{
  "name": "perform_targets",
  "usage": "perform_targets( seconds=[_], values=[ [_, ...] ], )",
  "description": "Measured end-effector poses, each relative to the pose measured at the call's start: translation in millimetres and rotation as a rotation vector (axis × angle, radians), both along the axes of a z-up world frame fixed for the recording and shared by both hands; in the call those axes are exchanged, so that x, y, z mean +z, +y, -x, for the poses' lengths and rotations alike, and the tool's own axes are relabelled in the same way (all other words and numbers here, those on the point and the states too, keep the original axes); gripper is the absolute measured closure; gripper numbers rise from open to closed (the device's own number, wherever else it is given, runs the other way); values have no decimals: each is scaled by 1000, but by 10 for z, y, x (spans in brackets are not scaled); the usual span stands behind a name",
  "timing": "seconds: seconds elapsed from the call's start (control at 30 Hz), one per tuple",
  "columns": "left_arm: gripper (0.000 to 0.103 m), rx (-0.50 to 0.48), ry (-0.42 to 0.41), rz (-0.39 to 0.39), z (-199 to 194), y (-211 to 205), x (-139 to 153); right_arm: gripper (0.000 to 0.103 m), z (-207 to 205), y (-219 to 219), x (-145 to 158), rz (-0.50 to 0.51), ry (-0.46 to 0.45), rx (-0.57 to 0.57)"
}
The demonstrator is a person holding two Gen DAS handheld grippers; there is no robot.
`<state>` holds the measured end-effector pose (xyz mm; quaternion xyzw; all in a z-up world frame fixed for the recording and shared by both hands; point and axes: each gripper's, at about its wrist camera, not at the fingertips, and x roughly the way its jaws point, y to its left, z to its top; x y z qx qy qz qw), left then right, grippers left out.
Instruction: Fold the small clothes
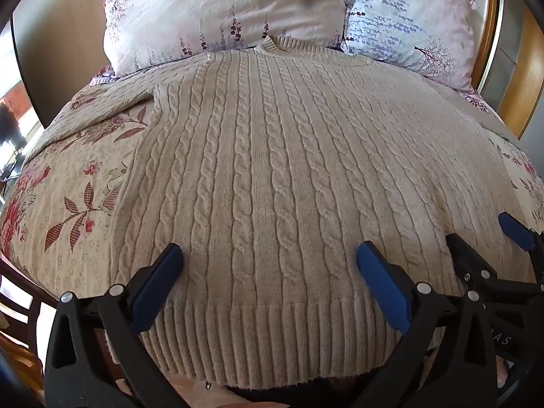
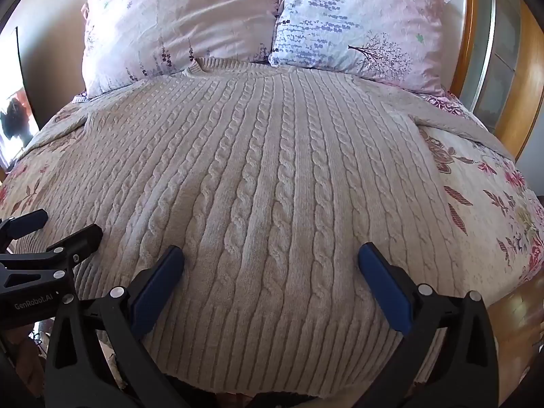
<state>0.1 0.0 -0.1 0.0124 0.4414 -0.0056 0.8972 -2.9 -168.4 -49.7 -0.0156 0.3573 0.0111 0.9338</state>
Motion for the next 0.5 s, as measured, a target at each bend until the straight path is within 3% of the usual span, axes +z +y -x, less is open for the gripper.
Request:
perform_targets(
  seconds=[0.5],
  values=[
    [2,-1,3,1,0,0,-1,1,-21,2,-7,-1,12,0]
  ],
)
